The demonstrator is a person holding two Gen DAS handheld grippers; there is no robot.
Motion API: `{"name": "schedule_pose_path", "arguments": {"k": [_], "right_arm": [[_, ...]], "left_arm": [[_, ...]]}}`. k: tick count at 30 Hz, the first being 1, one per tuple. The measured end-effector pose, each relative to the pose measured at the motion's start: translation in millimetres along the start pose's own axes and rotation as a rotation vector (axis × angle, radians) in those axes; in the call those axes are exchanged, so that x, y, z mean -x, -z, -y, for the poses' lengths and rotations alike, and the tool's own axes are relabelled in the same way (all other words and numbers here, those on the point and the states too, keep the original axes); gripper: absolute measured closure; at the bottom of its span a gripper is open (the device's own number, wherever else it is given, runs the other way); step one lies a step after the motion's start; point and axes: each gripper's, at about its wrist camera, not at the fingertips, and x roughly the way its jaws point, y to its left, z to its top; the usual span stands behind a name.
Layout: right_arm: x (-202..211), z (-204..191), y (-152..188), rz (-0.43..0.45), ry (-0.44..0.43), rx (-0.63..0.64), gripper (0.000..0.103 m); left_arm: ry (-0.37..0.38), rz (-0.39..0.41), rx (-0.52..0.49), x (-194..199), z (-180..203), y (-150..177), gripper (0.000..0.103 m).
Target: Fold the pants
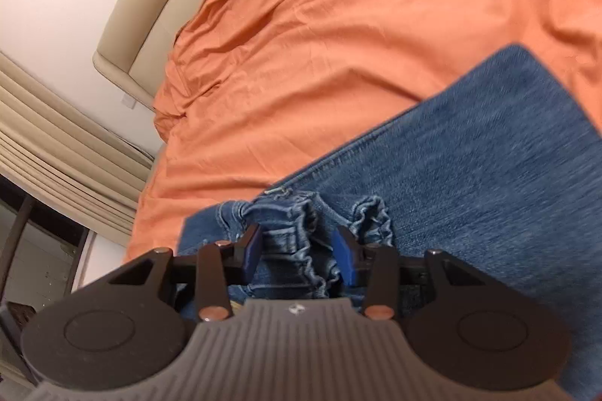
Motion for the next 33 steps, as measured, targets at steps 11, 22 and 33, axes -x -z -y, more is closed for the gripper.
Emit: {"name": "schedule_pose_path", "arguments": {"k": [11,22,33], "right_arm": [[31.3,-9.6,-9.7,0.073,-0.014,0.035,0.097],[31.8,28.8,-11.1,0.058,-0.024,-0.126,0.065],[-1.7,48.8,1.6,0.016,-0.134,-0.238,0.084]], "left_arm": [[0.032,-0.034,0.054,-11.5,-16.8,4.8,0.039],[0.015,-0.061,0.054,-22.4,-16.0,11.2,0.039],[0.012,0.009,0.083,-8.6,-24.4,-1.6,0.039]]}}
